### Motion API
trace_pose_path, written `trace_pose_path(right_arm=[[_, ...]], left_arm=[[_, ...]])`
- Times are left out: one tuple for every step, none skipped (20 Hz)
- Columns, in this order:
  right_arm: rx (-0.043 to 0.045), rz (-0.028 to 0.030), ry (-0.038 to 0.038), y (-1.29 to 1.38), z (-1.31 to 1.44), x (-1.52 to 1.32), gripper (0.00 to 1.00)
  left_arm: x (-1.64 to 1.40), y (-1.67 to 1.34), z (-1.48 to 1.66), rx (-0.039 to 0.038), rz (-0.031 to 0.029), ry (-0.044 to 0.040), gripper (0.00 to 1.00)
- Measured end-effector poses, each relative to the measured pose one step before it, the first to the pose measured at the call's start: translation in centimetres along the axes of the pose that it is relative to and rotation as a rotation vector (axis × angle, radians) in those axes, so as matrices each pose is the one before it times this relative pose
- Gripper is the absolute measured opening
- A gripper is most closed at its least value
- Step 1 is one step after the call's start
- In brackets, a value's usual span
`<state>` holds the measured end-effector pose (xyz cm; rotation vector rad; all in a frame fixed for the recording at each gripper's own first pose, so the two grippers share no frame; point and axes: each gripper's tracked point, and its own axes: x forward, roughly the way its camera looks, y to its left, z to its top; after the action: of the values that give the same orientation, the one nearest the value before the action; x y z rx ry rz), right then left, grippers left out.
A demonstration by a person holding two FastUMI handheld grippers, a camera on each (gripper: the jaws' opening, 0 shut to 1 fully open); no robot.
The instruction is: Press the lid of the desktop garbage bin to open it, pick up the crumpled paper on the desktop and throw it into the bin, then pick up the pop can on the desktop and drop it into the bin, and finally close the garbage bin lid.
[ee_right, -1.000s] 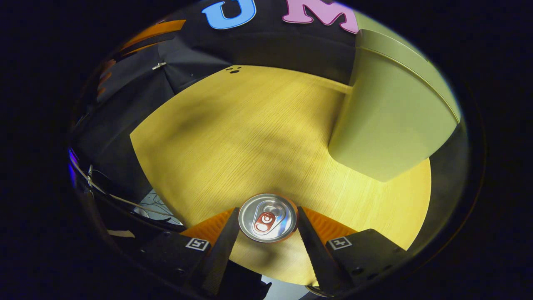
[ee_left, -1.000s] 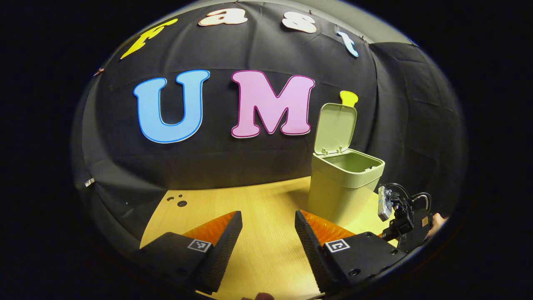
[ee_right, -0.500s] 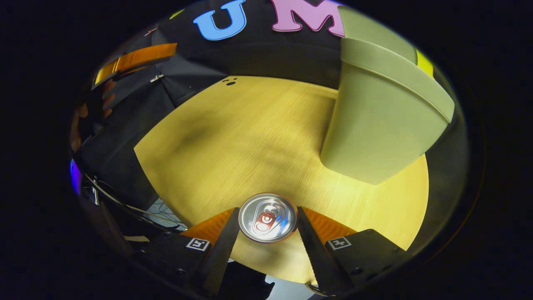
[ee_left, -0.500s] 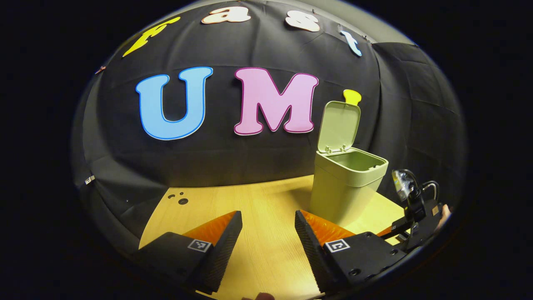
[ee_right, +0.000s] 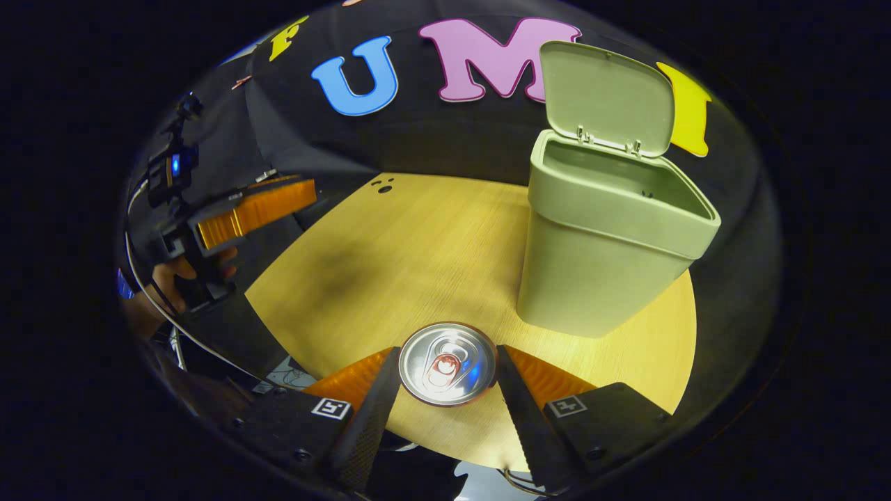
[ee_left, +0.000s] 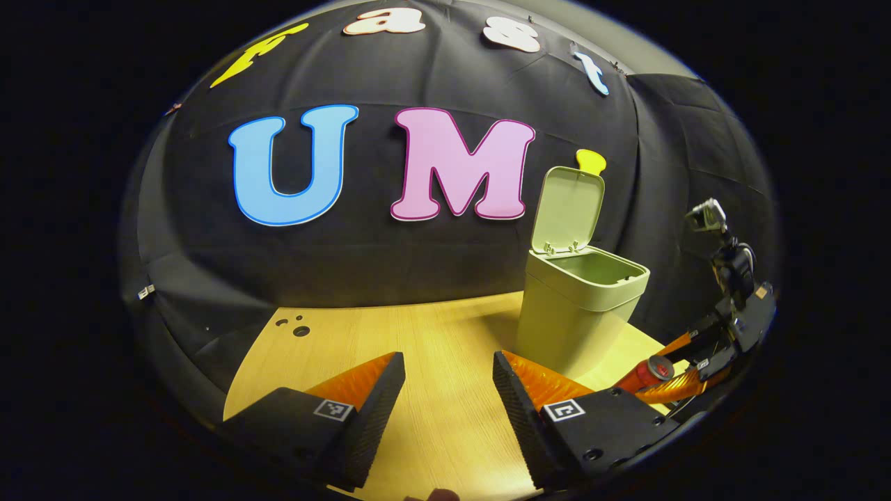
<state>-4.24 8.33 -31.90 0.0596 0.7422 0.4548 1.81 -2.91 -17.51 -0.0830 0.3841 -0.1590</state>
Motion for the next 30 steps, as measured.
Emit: trace_pose_path(right_arm=[[0.00621,0.00322,-0.01366,0.137,0.767,-0.328,0.86],[0.00402,0.00356,-0.01706,0.191,0.846,-0.251,0.86],[0.00075,0.00297,-0.02346,0.072,0.928,-0.319,0.86],[-0.00005,0.00346,-0.02783,0.073,1.016,-0.267,0.86],[0.00356,0.00244,-0.02459,-0.032,0.961,-0.266,0.86],[0.00600,0.00312,-0.02816,-0.034,1.141,-0.226,0.86],[0.00936,0.00413,-0.02629,-0.065,1.252,-0.296,0.86],[0.00853,0.00232,-0.02882,-0.172,1.254,-0.177,0.86],[0.00419,-0.00290,-0.02841,-0.226,1.315,-0.361,0.86],[0.00322,-0.00379,-0.02410,-0.570,1.217,-0.095,0.86],[0.00492,-0.00378,-0.02322,-0.528,1.330,-0.144,0.86],[0.00705,-0.00297,-0.02278,-0.634,1.205,0.076,0.86],[0.01061,-0.00204,-0.02319,-0.647,1.090,0.186,0.86],[0.01067,-0.00238,-0.02336,-0.550,1.110,0.102,0.86],[0.00792,-0.00595,-0.02015,-0.609,0.933,0.114,0.86],[0.00221,-0.00802,-0.01820,-0.630,0.854,0.177,0.86],[-0.00164,-0.01314,-0.01465,-0.892,0.786,0.170,0.86],[-0.00173,-0.01053,-0.01090,-0.798,0.588,0.261,0.86],[-0.00109,-0.01590,-0.01234,-0.873,0.618,0.363,0.86],[0.00429,-0.01388,-0.01037,-0.831,0.458,0.407,0.86],[0.00829,-0.01180,-0.01028,-0.698,0.303,0.322,0.86],[0.00801,-0.01348,-0.00547,-0.797,0.147,0.453,0.86],[0.00555,-0.01255,0.00449,-0.839,-0.041,0.564,0.86],[0.00210,-0.01465,0.00901,-0.747,-0.291,0.483,0.86],[0.00013,-0.01298,0.01377,-0.864,-0.335,0.634,0.86],[0.00032,-0.00640,0.00998,-0.637,-0.167,0.710,0.86],[0.00088,-0.00598,0.01125,-0.415,-0.221,0.637,0.86],[-0.00105,-0.00395,0.01606,-0.348,-0.318,0.583,0.86],[-0.00403,-0.01197,0.01590,-0.617,-0.397,0.669,0.86],[-0.00105,-0.00693,0.02107,-0.456,-0.494,0.632,0.86]], left_arm=[[0.043,-0.132,-0.008,-0.00225,-0.00032,0.00036,0.84],[0.011,-0.054,-0.107,-0.00226,-0.00031,0.00044,0.84],[-0.081,0.005,0.016,-0.00190,-0.00020,0.00054,0.84],[-0.002,0.018,-0.101,-0.00129,0.00053,0.00132,0.84],[-0.056,-0.016,0.013,-0.00067,0.00026,-0.00005,0.84],[0.028,-0.118,-0.047,0.00057,0.00072,0.00055,0.84],[-0.011,0.050,0.010,0.00026,0.00322,0.00147,0.84],[0.015,-0.025,-0.111,-0.00204,0.00139,0.00206,0.84],[-0.042,0.054,0.023,-0.00219,0.00213,0.00017,0.84],[-0.077,0.046,-0.061,-0.00191,0.00208,0.00042,0.84],[-0.057,0.054,-0.010,-0.00136,0.00354,0.00023,0.84],[-0.055,0.003,-0.027,-0.00105,0.00172,0.00032,0.84],[-0.091,0.056,0.002,-0.00026,0.00259,0.00071,0.84],[0.002,0.011,-0.014,0.00059,0.00354,0.00059,0.84],[-0.126,0.112,0.055,0.00064,0.00408,0.00052,0.84],[-0.056,0.163,-0.105,0.00050,0.00516,-0.00025,0.84],[-0.079,0.154,0.068,0.00014,0.00374,-0.00008,0.84],[-0.033,0.077,0.042,-0.00003,0.00582,-0.00019,0.84],[0.014,0.081,0.084,-0.00025,0.00370,-0.00024,0.84],[0.007,0.124,-0.008,0.00104,0.00614,0.00040,0.84],[-0.028,0.169,-0.085,0.00053,0.00574,0.00239,0.84],[0.053,0.086,0.075,-0.00073,0.00663,0.00070,0.84],[0.065,0.153,-0.019,-0.00276,0.00532,-0.00057,0.84],[-0.012,0.036,0.057,-0.00490,0.00296,-0.00044,0.84],[0.072,0.061,-0.151,-0.00461,0.00471,0.00121,0.84],[0.020,0.153,-0.025,-0.00330,0.00524,0.00173,0.84],[-0.038,0.026,-0.130,-0.00310,0.00527,0.00124,0.84],[0.031,0.085,0.040,-0.00316,0.00501,-0.00070,0.84],[0.052,0.045,0.011,-0.00347,0.00504,0.00025,0.84],[0.151,0.034,0.065,-0.00324,0.00536,0.00000,0.84]])
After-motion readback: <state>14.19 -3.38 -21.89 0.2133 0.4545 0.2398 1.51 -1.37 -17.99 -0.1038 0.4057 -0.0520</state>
